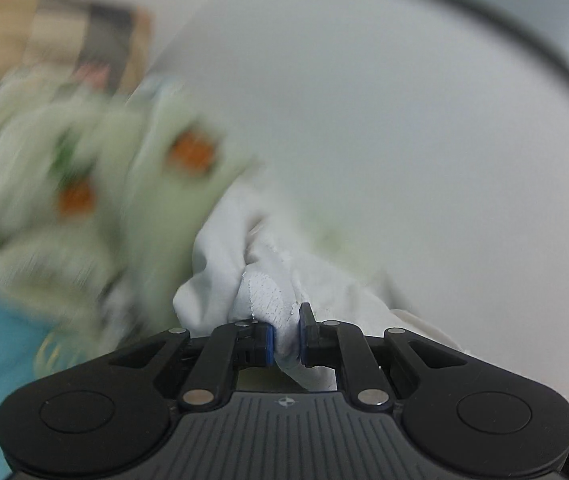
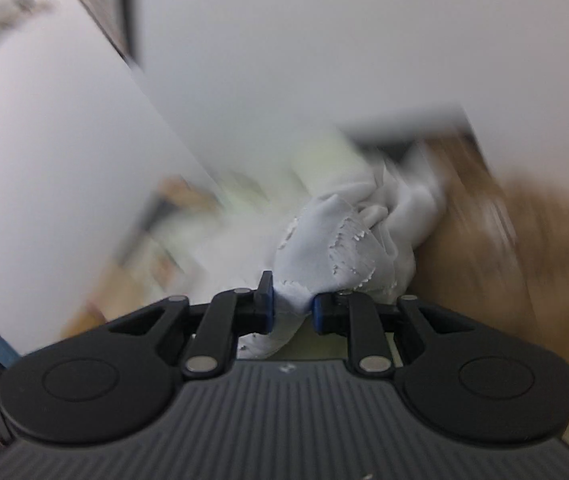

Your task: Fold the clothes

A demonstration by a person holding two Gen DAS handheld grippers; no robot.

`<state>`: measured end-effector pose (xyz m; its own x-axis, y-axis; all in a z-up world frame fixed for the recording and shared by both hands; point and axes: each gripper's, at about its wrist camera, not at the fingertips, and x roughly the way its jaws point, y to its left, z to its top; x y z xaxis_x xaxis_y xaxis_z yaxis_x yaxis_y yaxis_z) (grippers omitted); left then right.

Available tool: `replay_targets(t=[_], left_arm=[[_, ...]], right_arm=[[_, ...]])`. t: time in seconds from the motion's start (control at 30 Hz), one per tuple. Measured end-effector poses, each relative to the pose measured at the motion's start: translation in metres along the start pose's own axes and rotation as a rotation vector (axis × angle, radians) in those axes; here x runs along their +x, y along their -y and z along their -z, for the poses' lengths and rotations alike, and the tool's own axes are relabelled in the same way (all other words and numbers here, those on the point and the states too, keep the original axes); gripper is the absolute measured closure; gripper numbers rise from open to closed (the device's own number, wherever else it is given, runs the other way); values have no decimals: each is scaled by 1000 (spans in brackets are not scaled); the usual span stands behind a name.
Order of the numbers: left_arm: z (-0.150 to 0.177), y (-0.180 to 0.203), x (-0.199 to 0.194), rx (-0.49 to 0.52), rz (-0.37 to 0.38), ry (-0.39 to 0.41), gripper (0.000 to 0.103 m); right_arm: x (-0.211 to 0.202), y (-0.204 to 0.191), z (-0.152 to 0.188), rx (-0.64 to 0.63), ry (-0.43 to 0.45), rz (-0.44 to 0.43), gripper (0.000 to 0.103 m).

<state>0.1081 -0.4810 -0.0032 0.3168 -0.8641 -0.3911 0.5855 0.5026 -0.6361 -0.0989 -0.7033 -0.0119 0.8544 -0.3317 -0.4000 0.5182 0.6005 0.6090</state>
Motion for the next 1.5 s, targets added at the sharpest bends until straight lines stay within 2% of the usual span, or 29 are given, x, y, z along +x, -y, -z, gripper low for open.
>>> replay_targets(t=[0.07, 0.13, 0.17, 0.2, 0.23, 0.27, 0.3, 0.33, 0.37, 0.43, 0.5, 0.63, 0.83, 1.03, 1.13, 1.33, 1.5], left_arm=[[20, -10, -3, -3, 1, -8, 90], [27, -9, -8, 14, 5, -16, 89], [27, -6, -12, 36, -4, -16, 88], [25, -1, -17, 63, -21, -15, 86], [23, 5, -22, 93, -38, -19, 79], [21, 11, -27, 125, -55, -26, 74], [19, 17, -31, 157, -72, -33, 61], [15, 25, -37, 188, -82, -39, 53], [12, 33, -41, 218, -89, -40, 49], [4, 54, -57, 288, -108, -4, 21], [2, 73, -79, 349, -117, 48, 12], [1, 106, -130, 403, -116, 95, 2], [18, 138, -214, 489, -145, 183, 0], [61, 150, -296, 489, -150, 243, 0], [85, 158, -329, 533, -170, 279, 0], [128, 167, -380, 575, -183, 341, 0], [147, 157, -401, 584, -220, 361, 0]], right_arm=[[2, 19, 23, 40, -29, 6, 82], [0, 23, 29, 41, -30, 14, 79], [-3, 19, 28, 35, -34, 32, 75], [-6, 15, 22, 29, -48, 58, 66], [-11, 8, 18, 20, -61, 64, 60], [-15, 2, 13, 11, -75, 69, 38], [-20, -5, 9, 2, -88, 74, 17], [-30, -11, 7, -14, -80, 74, 15], [-41, -19, 3, -37, -57, 77, 14], [-63, -35, -4, -84, -10, 83, 14], [-85, -52, -9, -124, 19, 74, 14], [-136, -83, -7, -231, 74, 51, 14], [-208, -121, 10, -365, 140, 13, 14], [-266, -140, 47, -450, 177, -18, 14], [-286, -143, 71, -475, 187, -33, 14], [-318, -144, 116, -492, 223, -49, 14], [-329, -145, 145, -509, 258, -26, 14]])
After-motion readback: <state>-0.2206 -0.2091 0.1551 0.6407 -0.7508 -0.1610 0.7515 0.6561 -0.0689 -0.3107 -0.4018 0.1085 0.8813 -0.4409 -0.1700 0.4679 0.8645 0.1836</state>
